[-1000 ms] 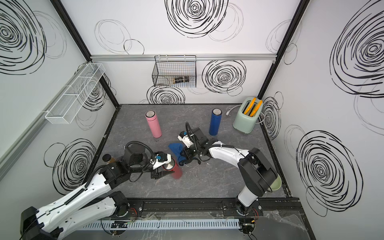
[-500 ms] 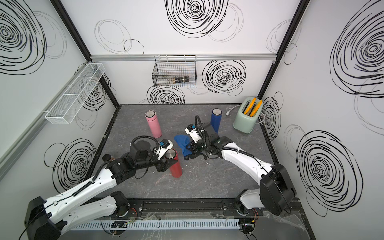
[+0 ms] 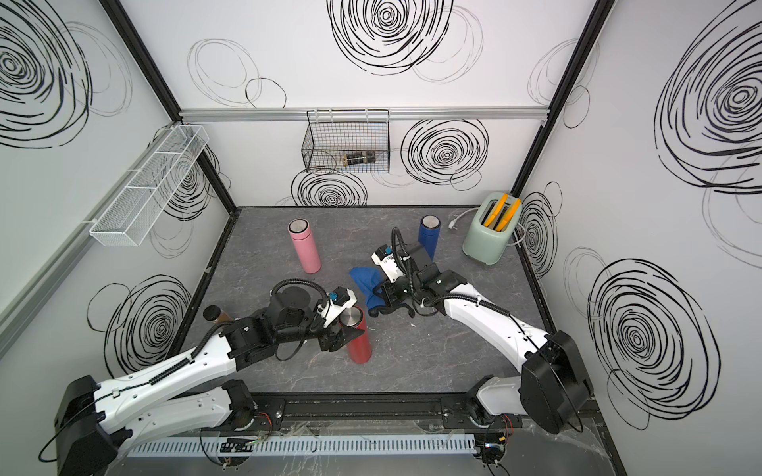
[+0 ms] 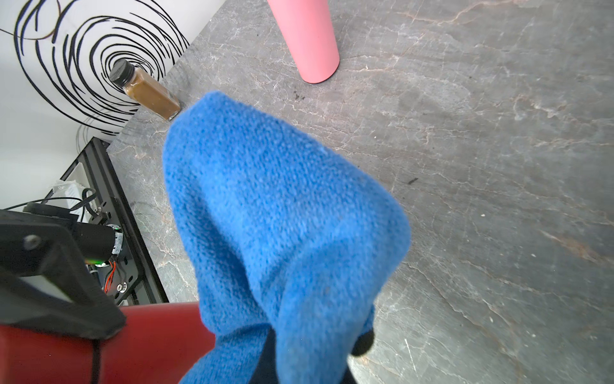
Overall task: Wipe the surface of the thermos
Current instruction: Wipe the dirt from the surface of the thermos, then place the thermos at the center of the board.
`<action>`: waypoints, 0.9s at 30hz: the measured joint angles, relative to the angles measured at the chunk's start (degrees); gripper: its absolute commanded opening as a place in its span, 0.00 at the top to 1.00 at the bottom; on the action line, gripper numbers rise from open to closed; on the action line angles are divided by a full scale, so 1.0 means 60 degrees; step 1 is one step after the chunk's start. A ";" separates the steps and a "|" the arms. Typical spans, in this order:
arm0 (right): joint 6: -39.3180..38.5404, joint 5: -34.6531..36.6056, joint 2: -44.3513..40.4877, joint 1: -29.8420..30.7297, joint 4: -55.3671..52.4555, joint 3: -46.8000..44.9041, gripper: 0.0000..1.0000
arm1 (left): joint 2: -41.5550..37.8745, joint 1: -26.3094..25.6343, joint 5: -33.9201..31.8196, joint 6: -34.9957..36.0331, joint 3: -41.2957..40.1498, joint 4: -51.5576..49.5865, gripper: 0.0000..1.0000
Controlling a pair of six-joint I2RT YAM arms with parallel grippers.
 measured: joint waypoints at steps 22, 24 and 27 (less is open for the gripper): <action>0.0073 0.0058 -0.0463 -0.0055 -0.0073 -0.0466 0.97 | 0.0503 -0.0634 -0.0142 0.0011 0.0015 0.0736 0.89; 0.0073 0.0066 -0.0517 -0.0058 -0.0076 -0.0484 0.98 | 0.0568 -0.0710 -0.0138 0.0007 0.0015 0.0827 0.89; 0.0076 0.0073 -0.0576 -0.0058 -0.0087 -0.0510 0.98 | 0.0688 -0.0867 -0.0168 0.0018 0.0015 0.1002 0.89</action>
